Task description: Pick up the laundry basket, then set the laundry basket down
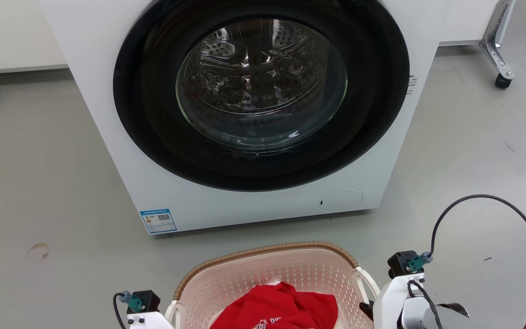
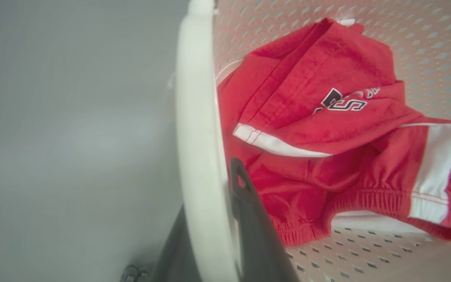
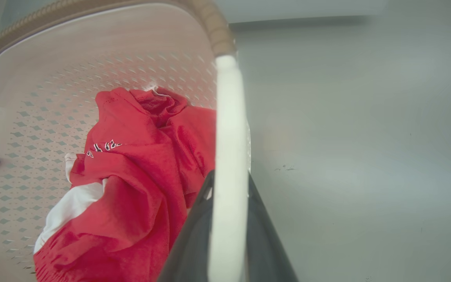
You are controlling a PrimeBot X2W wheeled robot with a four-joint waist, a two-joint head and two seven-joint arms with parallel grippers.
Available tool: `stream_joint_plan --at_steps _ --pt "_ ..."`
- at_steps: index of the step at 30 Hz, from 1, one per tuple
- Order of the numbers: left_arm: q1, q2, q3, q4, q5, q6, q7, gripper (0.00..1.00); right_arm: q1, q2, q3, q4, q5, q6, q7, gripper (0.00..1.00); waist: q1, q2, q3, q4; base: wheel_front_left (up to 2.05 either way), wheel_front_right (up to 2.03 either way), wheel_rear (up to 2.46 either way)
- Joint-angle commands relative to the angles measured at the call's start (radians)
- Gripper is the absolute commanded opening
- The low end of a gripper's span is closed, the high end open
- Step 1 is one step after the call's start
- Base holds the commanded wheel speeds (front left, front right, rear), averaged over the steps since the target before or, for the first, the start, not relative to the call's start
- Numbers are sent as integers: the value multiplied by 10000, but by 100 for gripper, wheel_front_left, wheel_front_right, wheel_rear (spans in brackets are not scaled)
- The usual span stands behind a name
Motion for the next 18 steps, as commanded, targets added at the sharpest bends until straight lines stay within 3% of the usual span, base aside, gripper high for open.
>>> stream_joint_plan --at_steps 1,18 --pt "-127 1510 166 701 81 244 16 0 -212 -1262 -68 620 -117 -99 -112 0 -1 0 -1 1 0 0 0" --pt "-62 1572 175 706 18 349 81 0 -128 -1262 -60 515 -95 -99 -78 0 -1 0 25 2 0 0 0"
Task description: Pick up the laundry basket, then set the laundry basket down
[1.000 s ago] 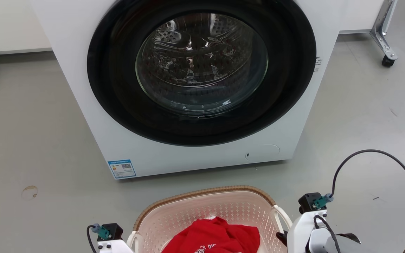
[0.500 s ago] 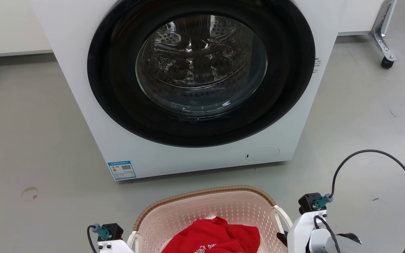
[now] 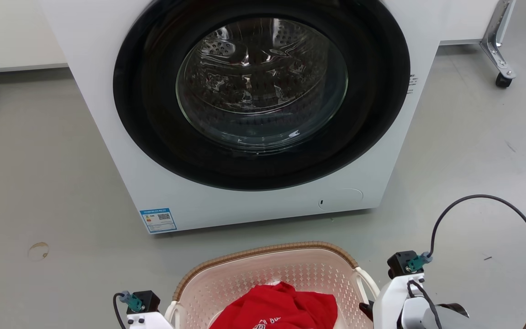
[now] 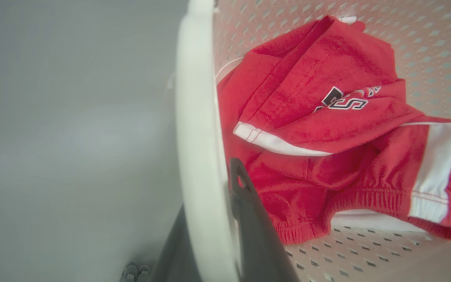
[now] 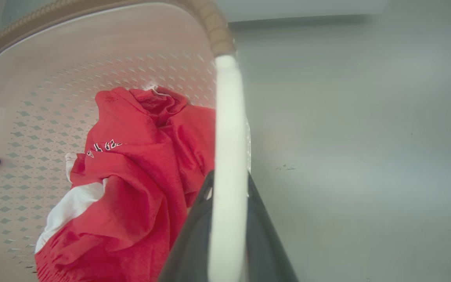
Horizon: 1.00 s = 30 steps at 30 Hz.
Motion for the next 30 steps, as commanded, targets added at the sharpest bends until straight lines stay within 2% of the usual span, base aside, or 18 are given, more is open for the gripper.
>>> stream_joint_plan --at_steps 1,30 --pt "-59 1570 176 697 17 345 27 0 -129 -1262 -65 526 -87 -99 -73 0 0 -1 -2 -12 0 0 0" --pt "-159 1526 188 698 -68 297 23 0 -206 -1262 -61 518 -94 -99 -144 0 0 -1 146 43 0 0 0"
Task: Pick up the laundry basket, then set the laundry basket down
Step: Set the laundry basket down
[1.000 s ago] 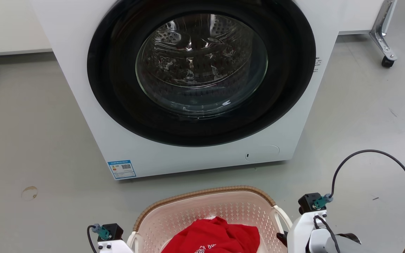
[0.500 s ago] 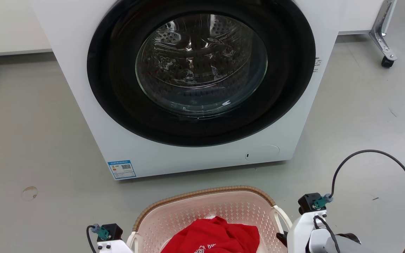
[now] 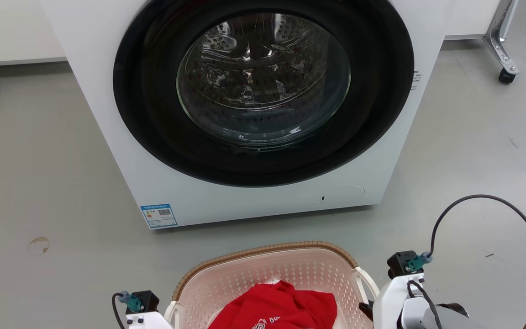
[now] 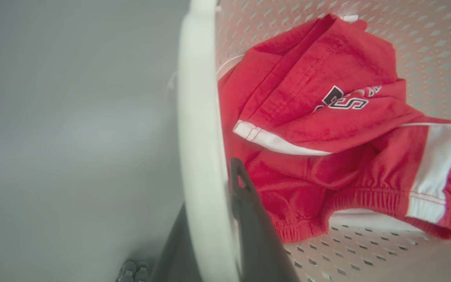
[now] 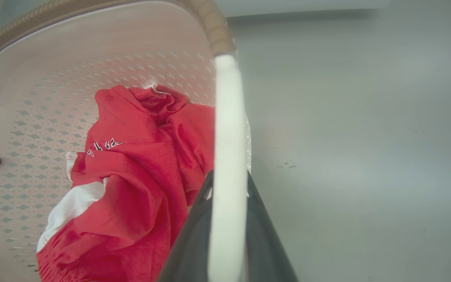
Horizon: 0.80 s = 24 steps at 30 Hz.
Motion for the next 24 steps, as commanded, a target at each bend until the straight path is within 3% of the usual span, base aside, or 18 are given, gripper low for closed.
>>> stream_joint_plan --at_steps 1,24 --pt "-159 1514 191 682 1 296 -7 0 -213 -1262 -66 527 -99 -132 -150 0 0 -1 21 7 0 0 0" --pt "-919 1459 332 683 5 463 -786 0 -948 -1262 -65 610 -252 -132 -1049 0 0 -1 1486 -23 0 0 0"
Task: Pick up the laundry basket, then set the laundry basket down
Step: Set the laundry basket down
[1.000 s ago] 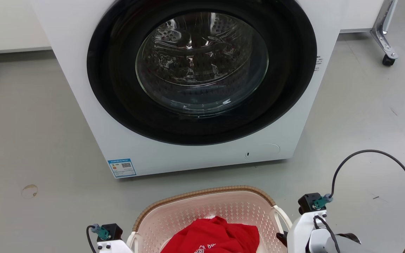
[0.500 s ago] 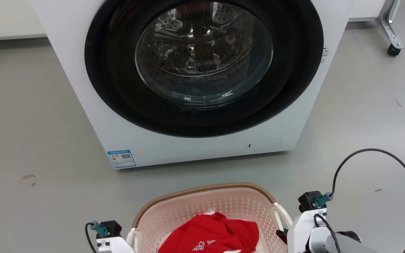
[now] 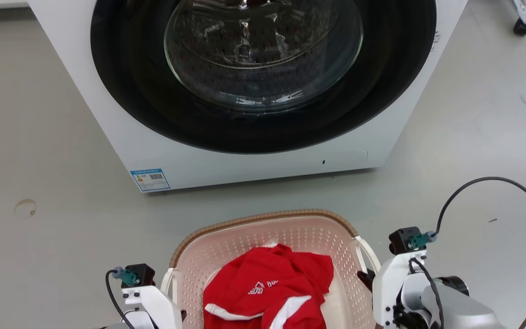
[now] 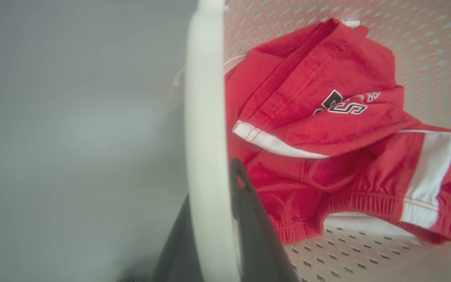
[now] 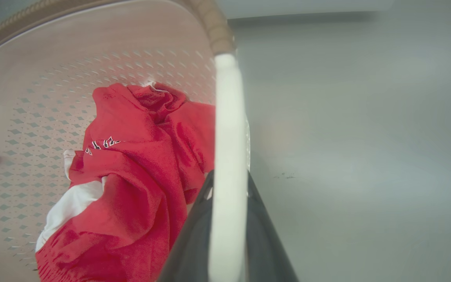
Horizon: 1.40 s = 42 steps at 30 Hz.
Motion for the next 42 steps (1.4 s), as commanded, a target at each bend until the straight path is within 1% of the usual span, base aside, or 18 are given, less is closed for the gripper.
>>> stream_joint_plan --at_steps 1,9,15,16,20,25,26,42 --pt "-282 1460 257 642 99 410 -139 0 -394 -1257 -67 583 -99 -132 -331 0 0 0 225 -8 0 0 0" --pt "-925 1363 125 642 362 394 -725 0 -817 -1257 -67 731 -183 -132 -909 0 0 0 1217 54 0 0 0" --pt "-1482 1235 51 642 487 307 -954 0 -1303 -1257 -78 837 -230 -132 -1397 0 0 0 2213 124 0 0 0" --pt "-1482 1235 51 642 487 307 -954 0 -1303 -1257 -78 837 -230 -132 -1397 0 0 0 2213 124 0 0 0" --pt "-1879 1187 -12 642 597 270 -1133 0 -1649 -1257 -99 902 -241 -132 -1644 0 0 0 2797 191 0 0 0" --pt "-2466 1156 -125 639 816 197 -1740 0 -2096 -1257 -142 941 -232 -132 -1942 0 0 0 3531 258 0 0 0" --pt "-2693 1148 -167 639 886 173 -1911 0 -2263 -1257 -144 944 -235 -132 -2033 0 0 0 3827 287 0 0 0" --pt "-3990 894 -258 638 1066 98 -3040 0 -3241 -1257 -357 1063 -251 -132 -2885 0 0 0 5934 503 0 0 0"
